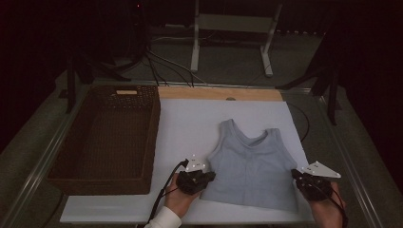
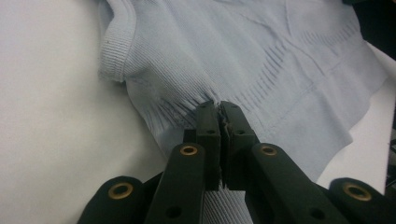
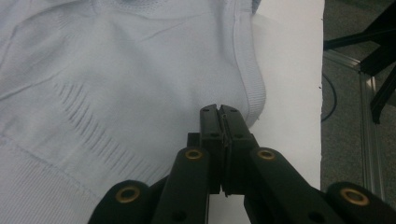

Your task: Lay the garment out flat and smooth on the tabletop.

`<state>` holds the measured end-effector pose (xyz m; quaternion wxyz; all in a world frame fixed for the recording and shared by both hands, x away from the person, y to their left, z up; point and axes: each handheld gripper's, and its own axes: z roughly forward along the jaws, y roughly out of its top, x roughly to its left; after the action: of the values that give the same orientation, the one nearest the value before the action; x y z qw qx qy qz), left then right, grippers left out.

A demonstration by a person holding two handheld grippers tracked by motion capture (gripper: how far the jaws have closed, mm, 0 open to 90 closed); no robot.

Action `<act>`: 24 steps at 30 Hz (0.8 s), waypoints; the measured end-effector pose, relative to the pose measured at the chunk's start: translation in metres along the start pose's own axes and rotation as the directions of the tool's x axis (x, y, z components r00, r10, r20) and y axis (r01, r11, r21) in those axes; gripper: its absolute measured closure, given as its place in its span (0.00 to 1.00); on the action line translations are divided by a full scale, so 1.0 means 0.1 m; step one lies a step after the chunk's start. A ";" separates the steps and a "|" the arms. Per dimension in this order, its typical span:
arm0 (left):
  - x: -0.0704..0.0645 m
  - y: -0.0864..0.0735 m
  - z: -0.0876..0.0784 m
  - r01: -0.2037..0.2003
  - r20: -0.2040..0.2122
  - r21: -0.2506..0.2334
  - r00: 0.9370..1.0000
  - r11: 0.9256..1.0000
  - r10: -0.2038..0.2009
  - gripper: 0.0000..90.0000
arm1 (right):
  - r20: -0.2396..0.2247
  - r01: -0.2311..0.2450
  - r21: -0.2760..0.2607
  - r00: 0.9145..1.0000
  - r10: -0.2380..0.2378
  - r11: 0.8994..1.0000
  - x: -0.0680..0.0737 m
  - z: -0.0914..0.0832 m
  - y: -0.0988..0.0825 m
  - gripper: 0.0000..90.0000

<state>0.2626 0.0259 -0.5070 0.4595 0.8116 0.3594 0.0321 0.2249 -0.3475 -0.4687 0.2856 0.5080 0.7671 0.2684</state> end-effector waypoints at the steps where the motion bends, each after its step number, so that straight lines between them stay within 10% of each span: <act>1: 0.00 0.00 -0.01 -0.001 0.001 -0.001 1.000 1.000 0.001 0.98 | 0.000 0.000 0.000 1.000 0.000 1.000 0.01 -0.01 0.00 0.99; 24: 0.01 -0.07 -0.38 -0.011 -0.004 -0.036 1.000 0.999 0.011 0.99 | -0.072 0.065 -0.008 0.995 -0.065 0.998 0.24 -0.04 0.06 0.98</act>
<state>0.2449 0.0563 -0.4902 0.4734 0.8050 0.3550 0.0425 0.2180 -0.3233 -0.4662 0.2677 0.4720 0.7922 0.2791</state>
